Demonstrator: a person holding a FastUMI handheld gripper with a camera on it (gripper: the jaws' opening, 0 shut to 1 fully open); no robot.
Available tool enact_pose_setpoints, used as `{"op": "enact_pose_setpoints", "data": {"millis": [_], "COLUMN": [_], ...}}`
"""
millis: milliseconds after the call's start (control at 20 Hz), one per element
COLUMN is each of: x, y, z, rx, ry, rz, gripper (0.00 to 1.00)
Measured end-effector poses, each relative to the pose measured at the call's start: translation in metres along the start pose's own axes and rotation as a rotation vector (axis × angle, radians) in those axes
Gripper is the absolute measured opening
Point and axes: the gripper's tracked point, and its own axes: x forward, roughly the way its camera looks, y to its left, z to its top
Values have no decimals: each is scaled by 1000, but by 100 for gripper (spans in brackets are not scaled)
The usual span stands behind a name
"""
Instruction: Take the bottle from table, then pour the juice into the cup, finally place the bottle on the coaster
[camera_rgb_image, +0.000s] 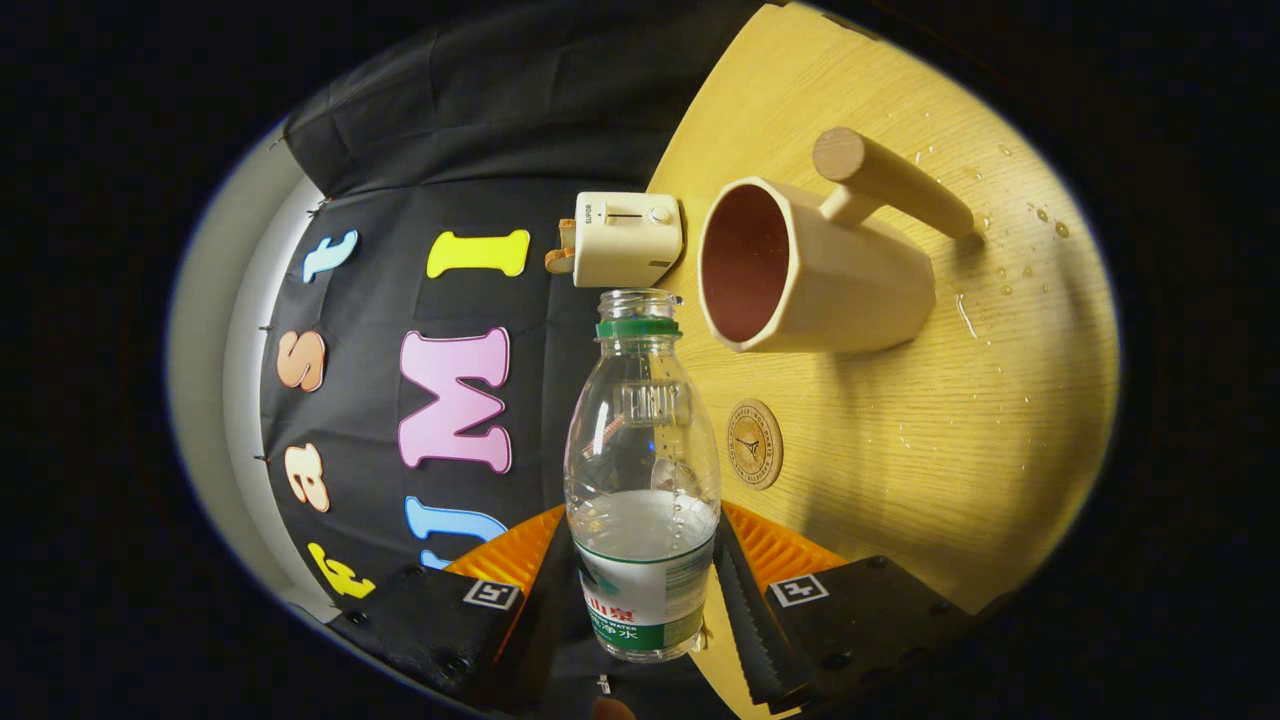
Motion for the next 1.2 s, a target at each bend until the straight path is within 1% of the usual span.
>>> {"op": "enact_pose_setpoints", "data": {"millis": [700,1200], "x": [4,5], "y": [1,8], "z": [2,3], "rx": [137,206], "ry": [-13,-18], "rz": [-7,-4], "gripper": [75,75]}}
